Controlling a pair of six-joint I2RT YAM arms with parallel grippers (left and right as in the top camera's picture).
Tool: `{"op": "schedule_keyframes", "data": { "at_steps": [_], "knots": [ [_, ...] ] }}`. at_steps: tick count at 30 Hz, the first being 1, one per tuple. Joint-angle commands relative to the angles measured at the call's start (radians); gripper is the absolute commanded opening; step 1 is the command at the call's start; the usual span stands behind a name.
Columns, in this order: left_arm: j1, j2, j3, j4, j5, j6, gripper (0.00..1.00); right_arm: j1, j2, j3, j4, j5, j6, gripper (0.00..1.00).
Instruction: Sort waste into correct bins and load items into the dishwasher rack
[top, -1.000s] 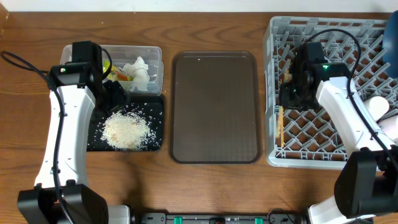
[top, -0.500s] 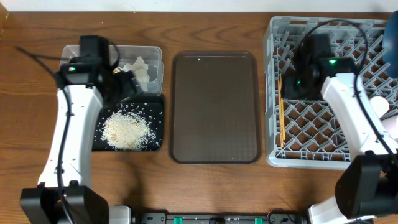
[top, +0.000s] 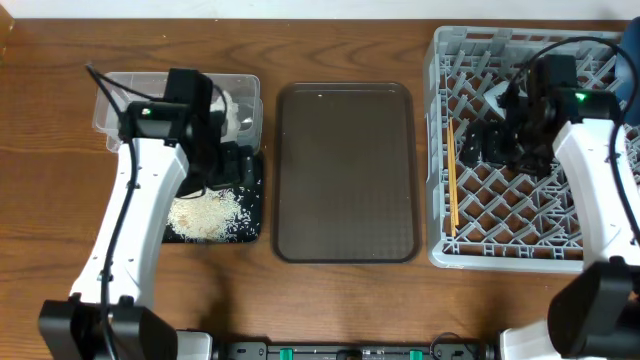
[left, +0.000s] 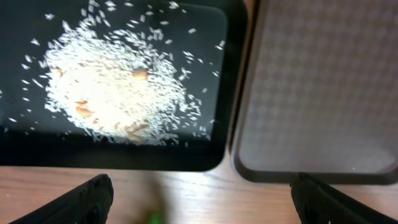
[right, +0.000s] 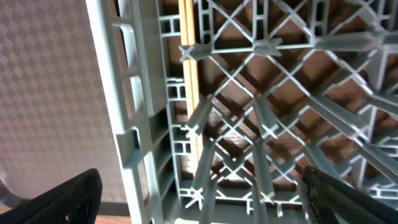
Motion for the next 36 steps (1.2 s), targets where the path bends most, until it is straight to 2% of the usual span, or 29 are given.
{"op": "schedule_keyframes", "data": {
  "at_steps": [1, 4, 11, 18, 23, 33, 36],
  "knots": [
    [0.019, -0.121, -0.068, 0.026, 0.006, 0.028, 0.94, -0.002, -0.103, -0.044, 0.020, -0.013, -0.030, 0.99],
    [0.018, -0.282, -0.173, 0.111, 0.006, 0.051, 0.94, 0.002, -0.229, -0.150, 0.112, -0.008, -0.046, 0.99],
    [0.019, -0.784, -0.431, 0.312, 0.005, 0.070, 0.95, 0.013, -0.663, -0.462, 0.388, 0.011, -0.107, 0.99],
    [0.018, -1.059, -0.453, 0.325, -0.002, 0.072, 0.96, 0.013, -0.919, -0.547, 0.360, 0.011, -0.107, 0.99],
    [0.018, -1.142, -0.453, 0.321, -0.002, 0.072, 0.96, 0.013, -0.996, -0.547, 0.264, 0.011, -0.107, 0.99],
    [0.018, -1.147, -0.453, 0.314, -0.002, 0.072, 0.96, 0.013, -1.001, -0.548, 0.127, 0.011, -0.107, 0.99],
    [0.018, -1.147, -0.453, 0.314, -0.001, 0.072, 0.96, 0.013, -1.001, -0.548, 0.103, 0.103, -0.175, 0.99]
  ]
}}
